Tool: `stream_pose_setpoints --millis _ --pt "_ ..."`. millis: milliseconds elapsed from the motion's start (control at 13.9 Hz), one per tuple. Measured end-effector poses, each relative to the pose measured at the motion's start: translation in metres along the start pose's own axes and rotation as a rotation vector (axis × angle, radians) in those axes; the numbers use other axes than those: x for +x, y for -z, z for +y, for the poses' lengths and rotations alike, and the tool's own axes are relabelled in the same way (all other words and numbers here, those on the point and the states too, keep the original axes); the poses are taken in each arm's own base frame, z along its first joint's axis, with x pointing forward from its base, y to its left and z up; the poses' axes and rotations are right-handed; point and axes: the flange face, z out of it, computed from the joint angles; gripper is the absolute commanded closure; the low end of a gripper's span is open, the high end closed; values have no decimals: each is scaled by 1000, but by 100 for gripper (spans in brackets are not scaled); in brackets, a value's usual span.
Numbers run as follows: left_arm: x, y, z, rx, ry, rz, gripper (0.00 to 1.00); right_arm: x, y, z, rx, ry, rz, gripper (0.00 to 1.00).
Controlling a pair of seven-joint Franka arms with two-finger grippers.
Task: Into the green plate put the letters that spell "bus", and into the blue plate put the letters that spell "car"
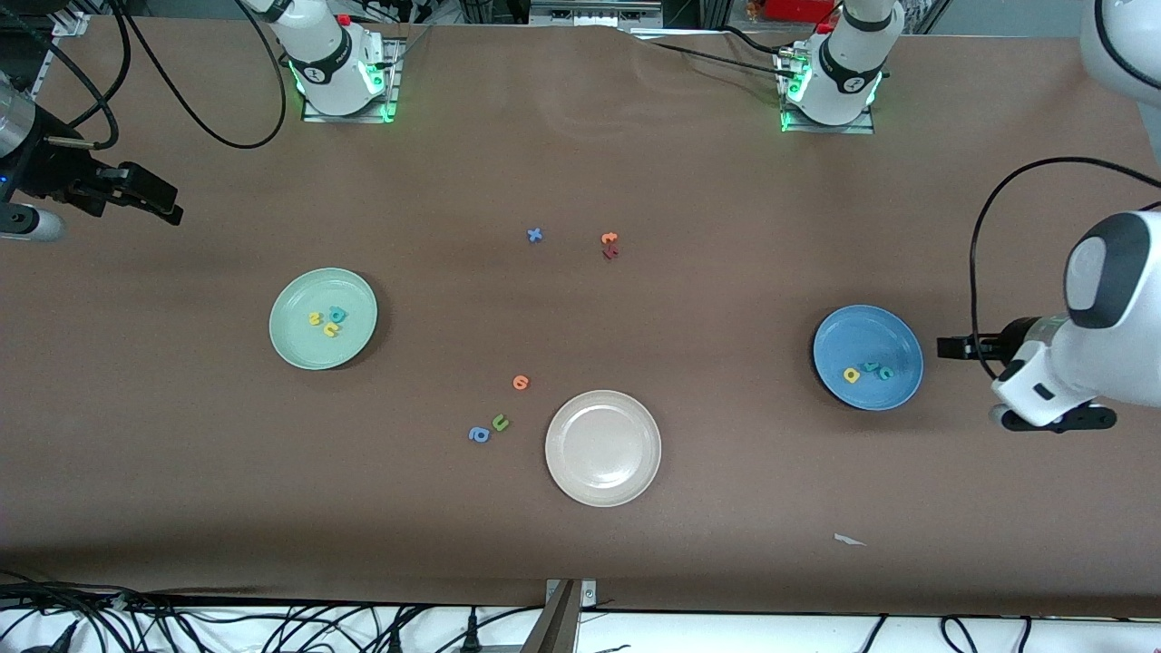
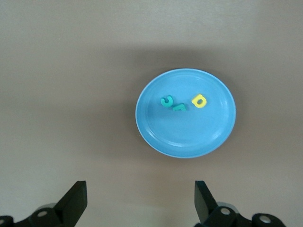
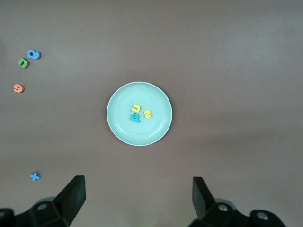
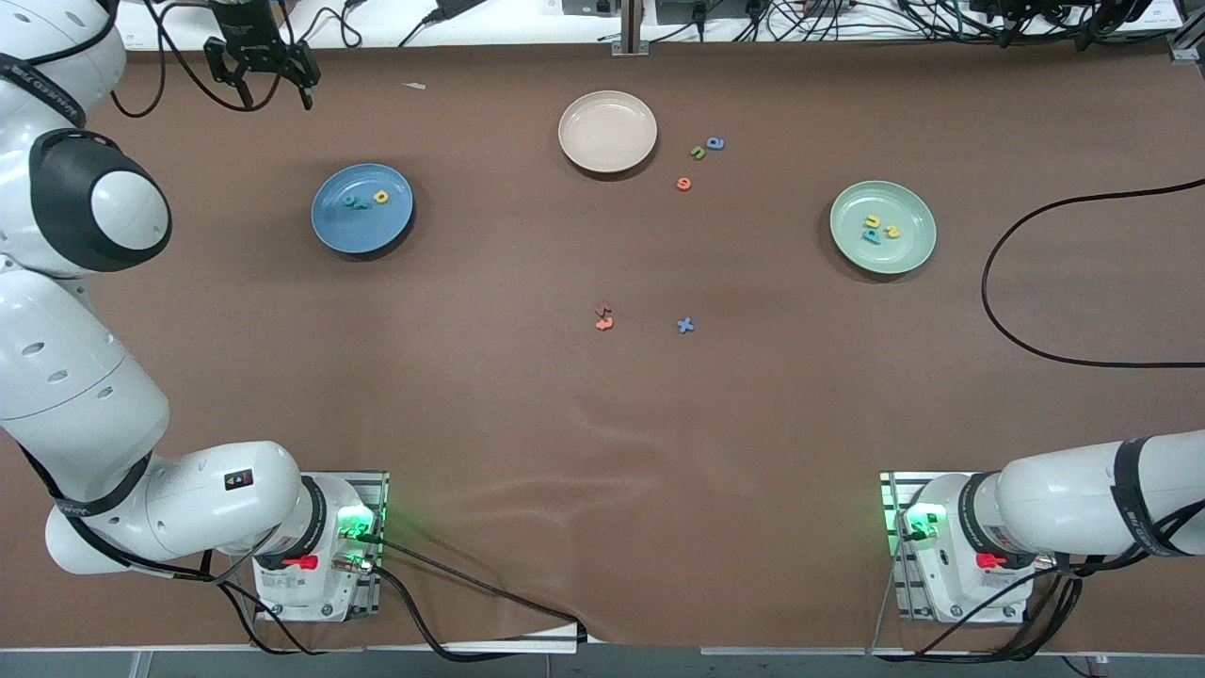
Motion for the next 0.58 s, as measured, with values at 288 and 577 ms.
stream_pose_setpoints --millis 288,577 --pt "-34 50 -34 -96 -81 69 0 0 0 0 0 0 0 0" --pt "-82 105 -12 -65 -130 161 0 0 0 0 0 0 0 0"
